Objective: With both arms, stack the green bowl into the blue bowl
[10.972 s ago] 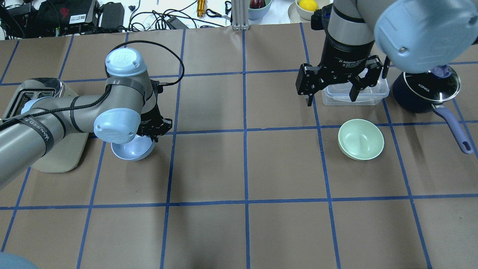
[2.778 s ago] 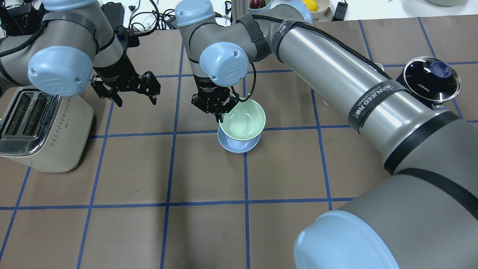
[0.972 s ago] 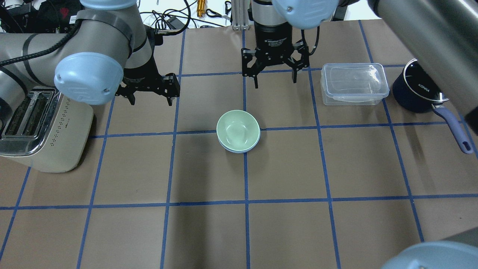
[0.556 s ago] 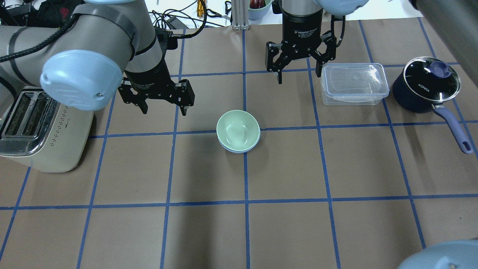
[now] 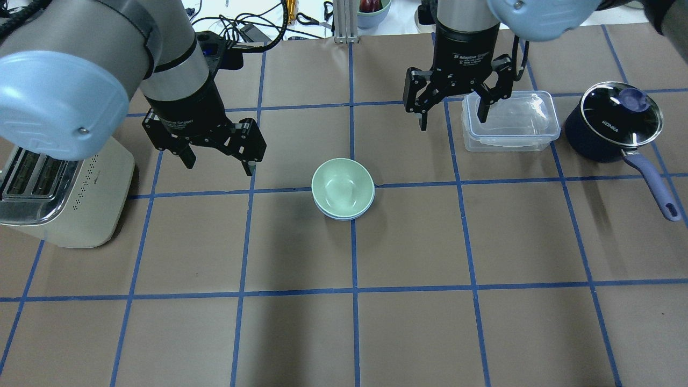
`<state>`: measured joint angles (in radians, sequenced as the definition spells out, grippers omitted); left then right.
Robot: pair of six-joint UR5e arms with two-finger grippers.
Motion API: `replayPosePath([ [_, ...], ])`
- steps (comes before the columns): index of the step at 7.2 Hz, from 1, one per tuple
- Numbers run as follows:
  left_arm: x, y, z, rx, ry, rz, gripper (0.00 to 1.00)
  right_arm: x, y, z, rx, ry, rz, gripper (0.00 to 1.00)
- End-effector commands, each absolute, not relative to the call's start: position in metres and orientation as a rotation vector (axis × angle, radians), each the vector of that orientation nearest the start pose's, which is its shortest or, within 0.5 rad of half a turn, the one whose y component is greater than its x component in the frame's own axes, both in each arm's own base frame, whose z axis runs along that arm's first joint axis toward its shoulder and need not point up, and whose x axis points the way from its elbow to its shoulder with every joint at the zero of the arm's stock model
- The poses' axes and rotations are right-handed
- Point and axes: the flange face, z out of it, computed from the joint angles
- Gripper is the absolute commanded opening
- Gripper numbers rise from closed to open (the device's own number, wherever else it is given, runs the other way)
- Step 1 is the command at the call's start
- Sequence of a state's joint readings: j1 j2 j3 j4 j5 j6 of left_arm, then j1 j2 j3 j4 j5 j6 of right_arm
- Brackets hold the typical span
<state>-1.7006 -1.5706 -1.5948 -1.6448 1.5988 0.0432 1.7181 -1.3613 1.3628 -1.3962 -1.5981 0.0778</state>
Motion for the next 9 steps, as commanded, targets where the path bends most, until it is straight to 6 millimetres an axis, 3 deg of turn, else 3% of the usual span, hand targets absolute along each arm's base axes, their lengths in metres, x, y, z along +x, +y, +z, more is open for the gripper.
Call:
replayPosePath([
  [1, -0.171, -0.469, 0.467, 0.274, 3.103, 0.153, 1.0, 0.185, -0.52, 0.475, -0.11, 3.166, 0.209, 0.98],
  [3, -0.172, -0.472, 0.465, 0.24, 3.108, 0.122, 1.0, 0.18, -0.503, 0.497, -0.001, 3.147, 0.159, 0.98],
  [4, -0.173, -0.472, 0.465, 0.228, 3.107, 0.121, 1.0, 0.179, -0.498, 0.499, 0.053, 3.148, 0.149, 1.0],
  [5, -0.173, -0.472, 0.467, 0.223, 3.107, 0.117, 1.0, 0.179, -0.488, 0.497, 0.056, 3.147, 0.163, 1.0],
  [7, -0.175, -0.469, 0.471, 0.233, 3.105, 0.102, 1.0, 0.178, -0.47, 0.475, 0.058, 3.142, 0.104, 1.0],
  [8, -0.175, -0.469, 0.471, 0.233, 3.105, 0.102, 1.0, 0.176, -0.455, 0.478, 0.056, 3.143, 0.087, 1.0],
  [9, -0.175, -0.47, 0.469, 0.233, 3.104, 0.107, 1.0, 0.175, -0.454, 0.482, 0.053, 3.152, 0.081, 1.0],
])
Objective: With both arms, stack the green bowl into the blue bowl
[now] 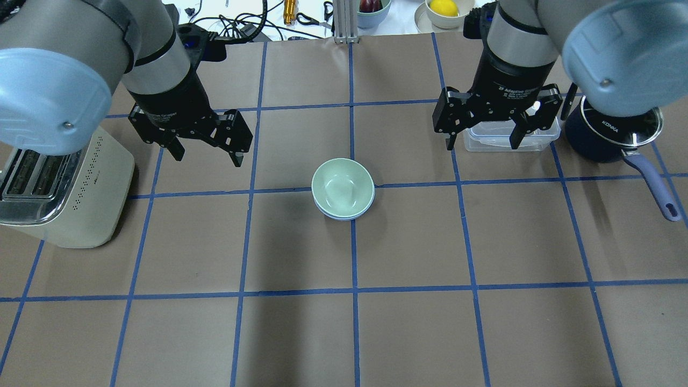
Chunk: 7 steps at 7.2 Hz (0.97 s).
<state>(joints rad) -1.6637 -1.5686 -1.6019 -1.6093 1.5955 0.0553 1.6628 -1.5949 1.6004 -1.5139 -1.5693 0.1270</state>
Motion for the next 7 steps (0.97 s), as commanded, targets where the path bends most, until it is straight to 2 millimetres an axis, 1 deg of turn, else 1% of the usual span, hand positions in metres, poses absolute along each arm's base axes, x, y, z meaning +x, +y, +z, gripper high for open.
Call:
replayPosePath([
  [1, -0.1756, -0.4704, 0.4711, 0.23, 3.106, 0.085, 1.0, 0.1744, -0.4542, 0.4866, 0.055, 3.159, 0.07, 1.0],
  [3, -0.1787, -0.4689, 0.4733, 0.21, 3.147, 0.08, 1.0, 0.1745, -0.4529, 0.4925, 0.048, 3.165, 0.103, 1.0],
  [4, -0.1785, -0.4688, 0.4744, 0.181, 3.148, 0.073, 1.0, 0.1747, -0.4529, 0.4925, 0.045, 3.164, 0.103, 1.0],
  [5, -0.1794, -0.4699, 0.4745, 0.095, 3.151, 0.062, 1.0, 0.1749, -0.4533, 0.4929, 0.048, 3.162, 0.096, 1.0],
  [7, -0.1813, -0.47, 0.4739, 0.062, 3.156, 0.063, 1.0, 0.1725, -0.4553, 0.4916, 0.045, 3.166, 0.089, 1.0],
])
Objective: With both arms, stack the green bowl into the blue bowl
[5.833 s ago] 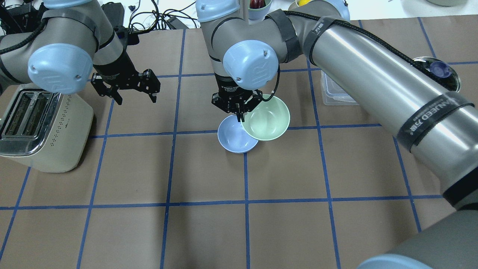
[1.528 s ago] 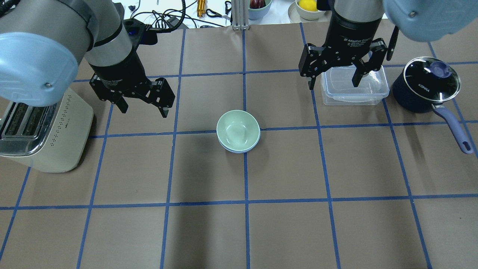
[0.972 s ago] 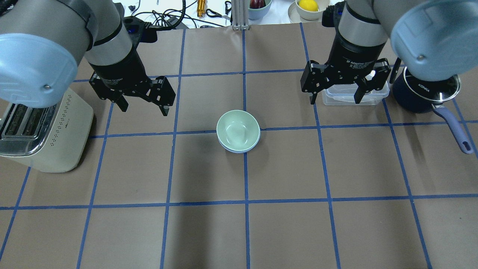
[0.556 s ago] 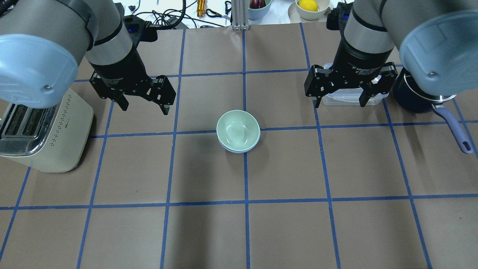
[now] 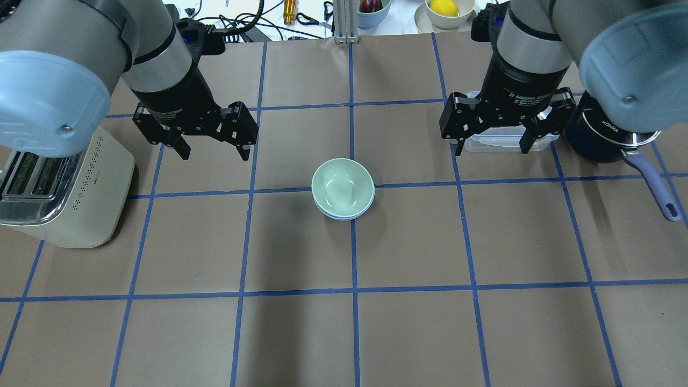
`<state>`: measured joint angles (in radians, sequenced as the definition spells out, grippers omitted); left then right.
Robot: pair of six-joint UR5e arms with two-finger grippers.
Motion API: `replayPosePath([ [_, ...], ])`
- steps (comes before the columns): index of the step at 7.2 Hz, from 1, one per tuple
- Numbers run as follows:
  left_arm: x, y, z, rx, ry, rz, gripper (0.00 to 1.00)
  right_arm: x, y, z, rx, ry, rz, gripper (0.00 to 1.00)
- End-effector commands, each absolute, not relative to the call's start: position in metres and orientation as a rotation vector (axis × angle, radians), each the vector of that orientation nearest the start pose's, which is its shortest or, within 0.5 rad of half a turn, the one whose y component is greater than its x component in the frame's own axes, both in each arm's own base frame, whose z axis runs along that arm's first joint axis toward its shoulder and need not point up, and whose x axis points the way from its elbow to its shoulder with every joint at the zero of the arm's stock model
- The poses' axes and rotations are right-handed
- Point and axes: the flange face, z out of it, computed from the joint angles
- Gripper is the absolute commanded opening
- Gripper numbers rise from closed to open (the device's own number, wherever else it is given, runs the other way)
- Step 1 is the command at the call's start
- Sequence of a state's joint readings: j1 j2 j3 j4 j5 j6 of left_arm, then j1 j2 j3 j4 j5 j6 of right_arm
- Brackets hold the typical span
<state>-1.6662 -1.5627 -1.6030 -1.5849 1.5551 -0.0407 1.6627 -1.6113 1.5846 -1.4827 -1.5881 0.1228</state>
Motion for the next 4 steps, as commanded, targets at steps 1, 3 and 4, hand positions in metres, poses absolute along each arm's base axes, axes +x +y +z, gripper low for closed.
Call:
replayPosePath([
  [1, -0.1825, -0.4704, 0.4725, 0.067, 3.152, 0.067, 1.0, 0.1718, -0.4561, 0.4903, 0.045, 3.166, 0.091, 1.0],
  [3, -0.1823, -0.4724, 0.4672, 0.065, 3.146, 0.083, 1.0, 0.1706, -0.4574, 0.485, 0.052, 3.165, 0.111, 1.0],
  [4, -0.182, -0.4708, 0.4709, 0.067, 3.146, 0.071, 1.0, 0.1707, -0.4569, 0.4839, 0.055, 3.164, 0.118, 1.0],
])
